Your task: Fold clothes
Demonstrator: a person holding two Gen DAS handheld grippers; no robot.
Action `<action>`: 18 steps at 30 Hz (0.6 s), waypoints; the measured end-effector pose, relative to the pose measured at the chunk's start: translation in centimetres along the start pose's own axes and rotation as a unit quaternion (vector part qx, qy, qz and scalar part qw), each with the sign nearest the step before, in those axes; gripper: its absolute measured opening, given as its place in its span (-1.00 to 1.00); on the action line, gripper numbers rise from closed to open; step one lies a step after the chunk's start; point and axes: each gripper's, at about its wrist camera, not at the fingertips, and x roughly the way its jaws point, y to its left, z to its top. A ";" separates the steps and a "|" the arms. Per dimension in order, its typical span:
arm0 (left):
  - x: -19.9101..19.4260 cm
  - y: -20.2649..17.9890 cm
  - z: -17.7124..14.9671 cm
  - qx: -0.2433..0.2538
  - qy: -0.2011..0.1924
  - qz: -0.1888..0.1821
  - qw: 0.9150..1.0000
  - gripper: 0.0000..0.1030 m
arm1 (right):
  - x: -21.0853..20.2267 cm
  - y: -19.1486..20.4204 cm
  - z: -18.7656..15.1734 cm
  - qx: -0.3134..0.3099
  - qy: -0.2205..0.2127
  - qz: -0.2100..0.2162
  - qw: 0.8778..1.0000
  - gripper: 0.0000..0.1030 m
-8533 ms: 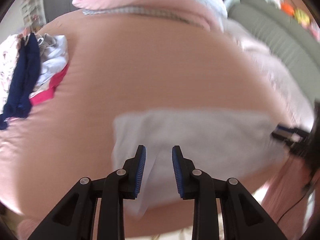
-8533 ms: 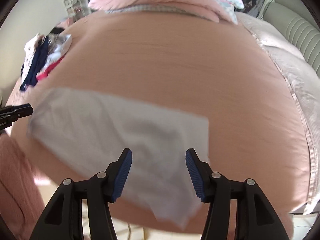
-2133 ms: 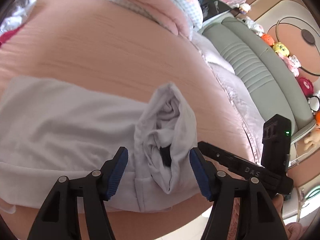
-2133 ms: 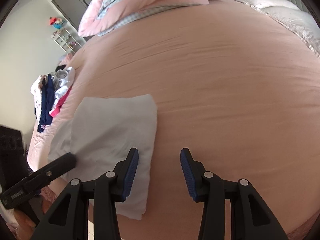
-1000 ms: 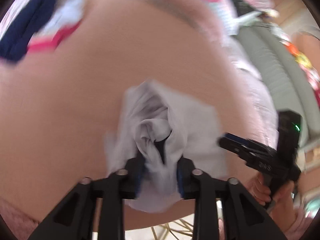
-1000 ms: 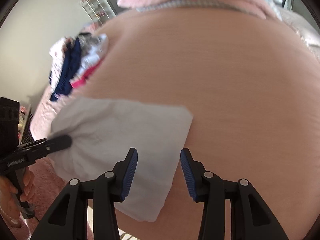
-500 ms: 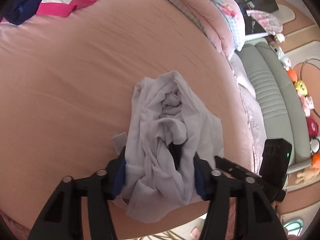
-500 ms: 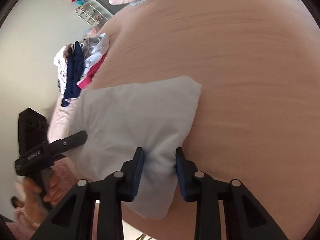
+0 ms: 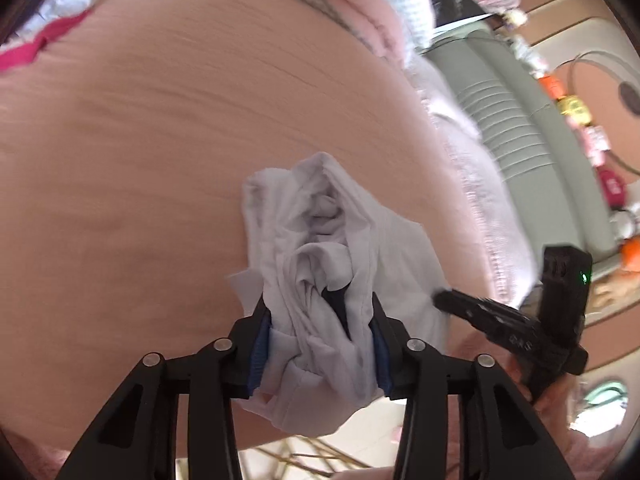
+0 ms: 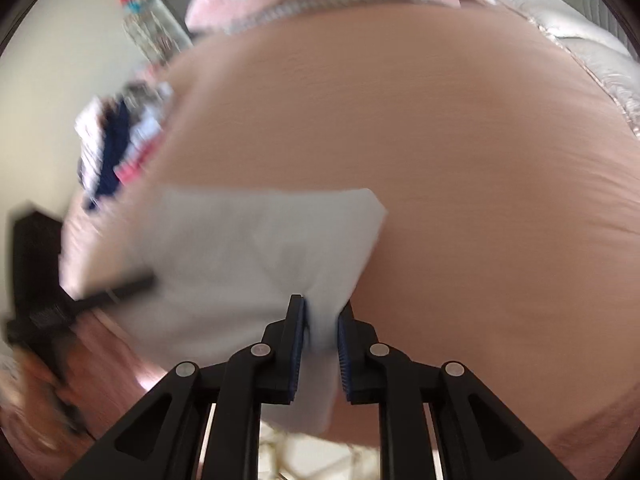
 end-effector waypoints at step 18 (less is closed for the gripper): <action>1.8 -2.1 2.2 0.110 -0.031 0.108 0.988 -0.33 | 2.5 1.8 0.9 -0.057 0.013 -0.006 0.998 -0.57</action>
